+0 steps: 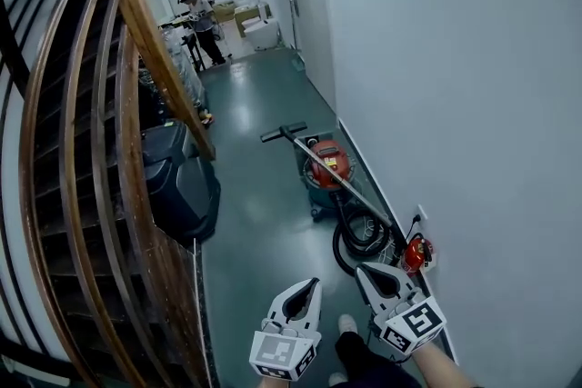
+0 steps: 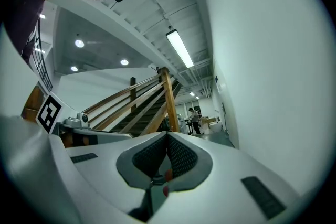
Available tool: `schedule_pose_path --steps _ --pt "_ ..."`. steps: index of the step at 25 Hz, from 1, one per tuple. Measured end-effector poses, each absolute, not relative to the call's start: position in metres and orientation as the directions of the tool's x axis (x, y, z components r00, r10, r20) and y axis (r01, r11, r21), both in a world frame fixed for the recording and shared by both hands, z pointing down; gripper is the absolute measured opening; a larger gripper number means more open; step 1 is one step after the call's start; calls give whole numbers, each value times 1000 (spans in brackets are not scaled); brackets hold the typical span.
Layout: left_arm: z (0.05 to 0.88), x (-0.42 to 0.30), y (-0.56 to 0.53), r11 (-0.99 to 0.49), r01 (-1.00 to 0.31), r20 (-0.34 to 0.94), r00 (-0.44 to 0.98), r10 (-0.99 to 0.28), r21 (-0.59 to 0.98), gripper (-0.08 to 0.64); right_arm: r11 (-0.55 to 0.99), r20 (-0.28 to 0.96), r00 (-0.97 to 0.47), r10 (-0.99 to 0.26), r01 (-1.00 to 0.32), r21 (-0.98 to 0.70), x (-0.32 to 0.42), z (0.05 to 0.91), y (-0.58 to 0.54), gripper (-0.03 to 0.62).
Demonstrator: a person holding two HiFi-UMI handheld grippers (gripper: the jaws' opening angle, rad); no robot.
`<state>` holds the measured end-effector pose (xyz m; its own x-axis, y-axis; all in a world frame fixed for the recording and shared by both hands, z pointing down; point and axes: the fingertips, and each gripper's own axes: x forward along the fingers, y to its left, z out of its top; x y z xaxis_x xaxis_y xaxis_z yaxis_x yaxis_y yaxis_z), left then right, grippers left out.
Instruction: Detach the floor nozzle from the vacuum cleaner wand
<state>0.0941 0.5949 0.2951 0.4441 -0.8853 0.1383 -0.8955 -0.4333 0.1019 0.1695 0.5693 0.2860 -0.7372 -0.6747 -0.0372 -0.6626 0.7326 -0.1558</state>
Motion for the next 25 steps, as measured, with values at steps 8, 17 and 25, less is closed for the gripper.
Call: schedule_pose_path --steps 8,17,25 --pt "293 93 485 -422 -901 170 433 -885 98 5 754 -21 -765 -644 -630 -187 159 291 466 17" --pt "299 82 409 -402 -911 211 412 -886 92 5 755 -4 -778 -628 -609 -244 146 305 391 17" --pt "317 48 346 -385 -917 232 399 -887 105 5 753 23 -786 -618 -601 -267 114 326 327 17"
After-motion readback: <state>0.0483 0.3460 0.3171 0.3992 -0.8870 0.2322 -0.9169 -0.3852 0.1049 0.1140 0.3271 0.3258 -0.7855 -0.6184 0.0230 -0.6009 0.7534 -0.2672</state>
